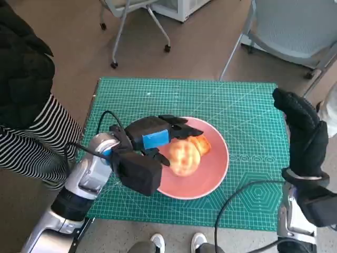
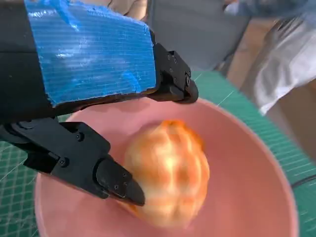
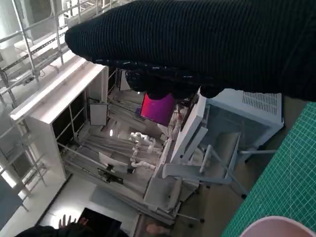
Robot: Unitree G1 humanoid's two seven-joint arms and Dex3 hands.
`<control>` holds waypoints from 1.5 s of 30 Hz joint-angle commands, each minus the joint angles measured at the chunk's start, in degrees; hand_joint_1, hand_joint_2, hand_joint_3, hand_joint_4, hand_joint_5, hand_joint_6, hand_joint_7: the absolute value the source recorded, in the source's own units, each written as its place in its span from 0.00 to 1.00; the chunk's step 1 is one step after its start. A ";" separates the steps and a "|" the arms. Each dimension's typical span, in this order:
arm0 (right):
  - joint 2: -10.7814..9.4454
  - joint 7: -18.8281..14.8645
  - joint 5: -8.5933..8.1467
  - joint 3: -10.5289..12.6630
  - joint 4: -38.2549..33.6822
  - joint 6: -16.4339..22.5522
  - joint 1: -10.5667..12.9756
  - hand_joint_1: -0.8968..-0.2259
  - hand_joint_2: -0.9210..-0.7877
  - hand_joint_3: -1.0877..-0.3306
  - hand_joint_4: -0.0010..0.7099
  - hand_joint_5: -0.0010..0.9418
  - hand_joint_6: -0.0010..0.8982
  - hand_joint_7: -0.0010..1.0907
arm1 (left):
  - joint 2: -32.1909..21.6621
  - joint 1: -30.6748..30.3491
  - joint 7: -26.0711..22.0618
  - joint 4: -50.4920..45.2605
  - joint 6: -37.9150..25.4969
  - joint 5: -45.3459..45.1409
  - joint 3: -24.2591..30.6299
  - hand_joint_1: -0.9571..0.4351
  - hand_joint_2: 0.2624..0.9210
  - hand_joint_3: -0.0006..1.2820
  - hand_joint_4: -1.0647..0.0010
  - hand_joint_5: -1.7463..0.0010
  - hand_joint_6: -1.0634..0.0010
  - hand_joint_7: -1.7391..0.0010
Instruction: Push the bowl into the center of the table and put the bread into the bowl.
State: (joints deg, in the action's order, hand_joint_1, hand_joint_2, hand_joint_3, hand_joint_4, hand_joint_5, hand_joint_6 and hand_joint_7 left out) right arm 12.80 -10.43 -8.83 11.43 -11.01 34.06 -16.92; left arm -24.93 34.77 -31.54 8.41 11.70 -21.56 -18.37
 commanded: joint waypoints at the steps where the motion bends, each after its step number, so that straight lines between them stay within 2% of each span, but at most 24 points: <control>1: -0.25 0.60 0.22 0.00 -0.10 -1.50 -0.11 0.29 0.00 0.39 0.21 0.00 0.08 0.41 | -0.04 1.13 -0.08 1.20 1.36 4.47 3.32 0.33 0.94 0.01 0.97 1.00 0.78 1.00; 8: 0.07 0.89 0.30 -0.29 1.23 -3.48 -1.53 0.28 0.00 0.39 0.21 0.00 0.08 0.41 | 1.56 2.45 -0.93 4.06 3.59 15.17 9.45 0.28 0.99 0.04 0.97 1.00 0.79 1.00; 11: 0.22 0.93 0.27 -0.40 1.92 -4.73 -2.47 0.29 0.00 0.39 0.21 0.00 0.08 0.41 | 3.15 3.07 -0.51 5.89 5.59 19.54 11.96 0.25 1.00 0.09 0.97 1.00 0.78 1.00; 12: 0.26 0.90 0.12 -0.51 2.39 -5.49 -3.01 0.30 0.00 0.40 0.22 0.00 0.08 0.42 | 4.18 3.49 -0.59 6.44 6.22 22.07 13.24 0.21 1.00 0.19 0.98 1.00 0.82 1.00; 15: 0.32 0.87 -0.19 -0.92 4.18 -7.99 -4.67 0.31 0.00 0.40 0.21 0.00 0.08 0.42 | 7.58 4.18 -1.10 6.79 6.68 30.04 16.92 0.20 1.00 0.22 0.98 1.00 0.82 0.97; 18: 0.31 0.84 -0.34 -1.15 5.66 -10.01 -5.91 0.31 0.00 0.42 0.21 0.00 0.07 0.42 | 10.23 4.00 -0.55 5.79 6.61 34.89 19.17 0.19 1.00 0.30 0.98 0.99 0.83 0.96; 21: 0.43 0.53 -0.85 -1.21 7.04 -11.98 -7.11 0.31 0.00 0.43 0.21 0.00 0.07 0.43 | 13.22 3.44 0.97 4.32 6.64 38.32 20.69 0.17 1.00 0.37 0.97 0.98 0.94 0.82; 24: 0.61 0.00 -1.61 -1.30 8.17 -13.90 -8.71 0.32 0.00 0.43 0.21 0.00 0.08 0.44 | 16.75 3.09 1.73 4.11 6.72 42.68 22.38 0.16 1.00 0.41 0.98 0.98 0.98 0.78; 29: 0.58 -0.80 -2.77 -1.25 8.33 -15.72 -10.55 0.32 0.00 0.46 0.21 0.00 0.09 0.45 | 20.13 3.16 2.06 6.09 8.08 46.13 24.54 0.15 1.00 0.38 0.97 0.98 1.00 0.76; 33: 0.49 -1.18 -3.03 -1.39 8.22 -15.91 -11.17 0.32 0.00 0.48 0.22 0.01 0.09 0.46 | 20.74 3.53 2.26 8.08 10.63 44.86 25.24 0.15 1.00 0.35 0.94 0.97 1.00 0.76; 45: 0.63 -0.80 -1.38 -2.19 8.52 -15.73 -11.47 0.30 0.00 0.48 0.23 0.01 0.09 0.48 | 19.78 4.35 1.84 9.01 11.34 42.11 24.78 0.15 1.00 0.34 0.92 0.97 1.00 0.75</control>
State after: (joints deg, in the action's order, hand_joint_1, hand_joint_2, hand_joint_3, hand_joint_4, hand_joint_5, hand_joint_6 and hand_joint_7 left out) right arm 13.22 -10.99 -10.91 9.62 -2.49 19.13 -28.58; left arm -4.61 37.95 -29.19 17.05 22.18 20.88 6.44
